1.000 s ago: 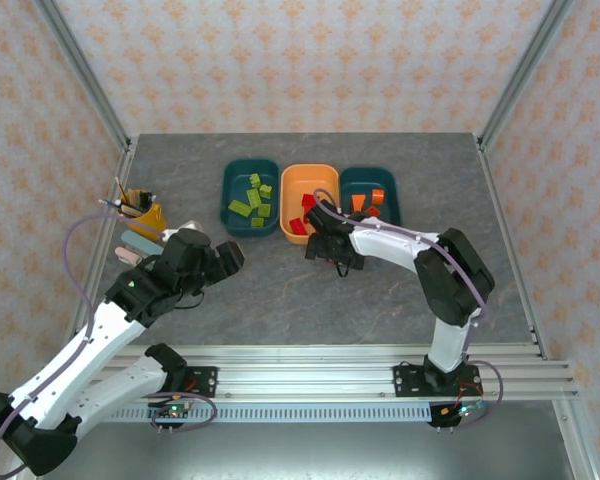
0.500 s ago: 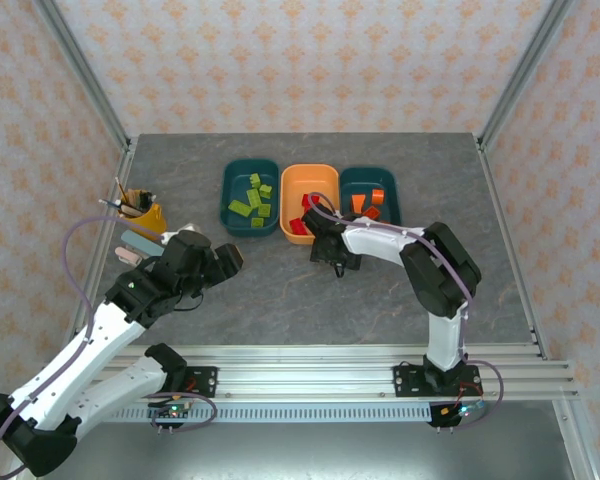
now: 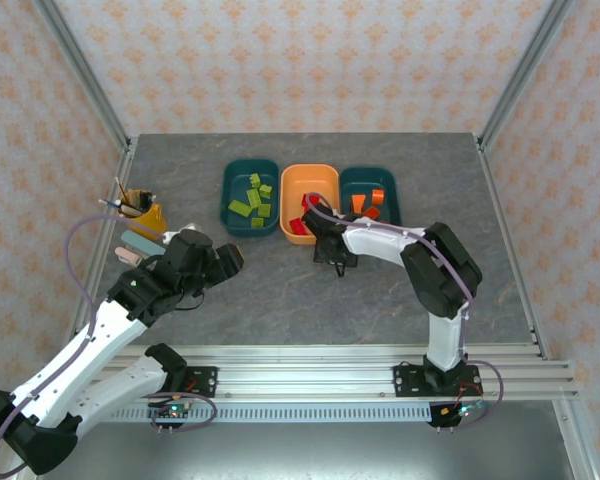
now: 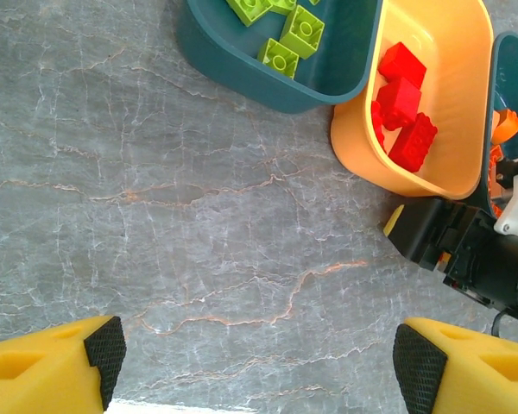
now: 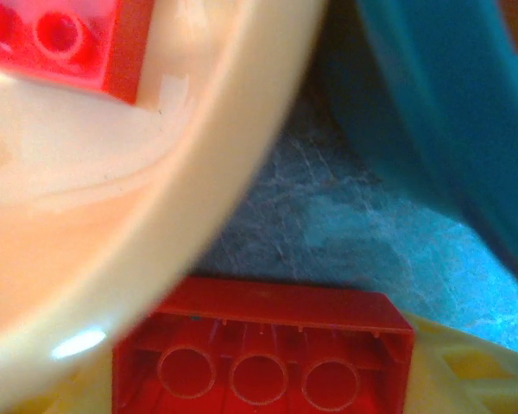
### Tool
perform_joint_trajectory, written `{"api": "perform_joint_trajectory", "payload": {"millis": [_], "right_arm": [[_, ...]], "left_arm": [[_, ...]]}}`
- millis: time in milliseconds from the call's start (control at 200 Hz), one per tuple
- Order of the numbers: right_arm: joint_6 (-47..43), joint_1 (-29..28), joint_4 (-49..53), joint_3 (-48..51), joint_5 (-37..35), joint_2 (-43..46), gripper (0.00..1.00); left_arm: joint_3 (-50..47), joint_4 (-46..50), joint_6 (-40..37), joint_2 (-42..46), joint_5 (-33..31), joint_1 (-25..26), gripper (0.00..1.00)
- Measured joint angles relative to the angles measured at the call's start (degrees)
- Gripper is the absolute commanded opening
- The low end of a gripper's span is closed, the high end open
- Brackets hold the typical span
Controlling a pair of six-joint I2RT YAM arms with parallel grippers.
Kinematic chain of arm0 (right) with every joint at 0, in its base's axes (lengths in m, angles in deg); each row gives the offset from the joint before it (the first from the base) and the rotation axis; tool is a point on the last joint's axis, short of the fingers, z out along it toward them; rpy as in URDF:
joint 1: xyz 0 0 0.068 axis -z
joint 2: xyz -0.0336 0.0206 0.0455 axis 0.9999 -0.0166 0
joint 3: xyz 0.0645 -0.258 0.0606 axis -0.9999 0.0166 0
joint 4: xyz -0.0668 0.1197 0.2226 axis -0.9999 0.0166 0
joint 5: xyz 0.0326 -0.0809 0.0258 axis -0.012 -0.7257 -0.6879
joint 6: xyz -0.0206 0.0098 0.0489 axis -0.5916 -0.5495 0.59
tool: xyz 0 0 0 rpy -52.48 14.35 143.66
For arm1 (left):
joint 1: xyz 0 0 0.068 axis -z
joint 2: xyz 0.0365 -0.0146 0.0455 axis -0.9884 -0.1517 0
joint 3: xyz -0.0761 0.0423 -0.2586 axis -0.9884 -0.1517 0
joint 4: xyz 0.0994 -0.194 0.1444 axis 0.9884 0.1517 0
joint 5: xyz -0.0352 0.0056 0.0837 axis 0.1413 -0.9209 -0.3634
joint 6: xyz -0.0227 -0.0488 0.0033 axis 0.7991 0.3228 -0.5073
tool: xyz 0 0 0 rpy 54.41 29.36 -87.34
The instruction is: Sort the legos into containers by color
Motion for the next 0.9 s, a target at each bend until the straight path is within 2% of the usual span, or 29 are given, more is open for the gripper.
{"api": "perform_joint_trajectory", "payload": {"millis": [245,390,495,631,776,901], "right_arm": [[-0.15,-5.18,3.89,4.02,-0.31,12.02,0.51],[-0.63,-5.29,7.15,-1.92,-0.7,15.19,0.51],[-1.77,-4.24,8.28,-11.54,-0.68,11.08,0.5],[-3.61,-1.46,8.59,-24.81,0.11,1.6,0.5],[-5.6,2.1,10.43,-38.71,1.16,-10.62,0.49],[-7.41,4.85,11.23,-46.12,1.68,-18.4,0.49]], "left_arm": [[-0.04,-0.02,0.37,0.07,0.44,2.67,0.84],[0.02,-0.04,1.14,0.07,0.59,3.32,0.86],[1.57,0.07,1.09,-0.68,0.28,3.32,0.89],[7.93,-0.48,0.02,-5.11,0.17,2.05,0.9],[11.56,-3.96,-0.63,-10.38,2.05,-4.85,0.91],[12.79,-5.86,-1.33,-14.69,3.39,-9.97,0.9]]}}
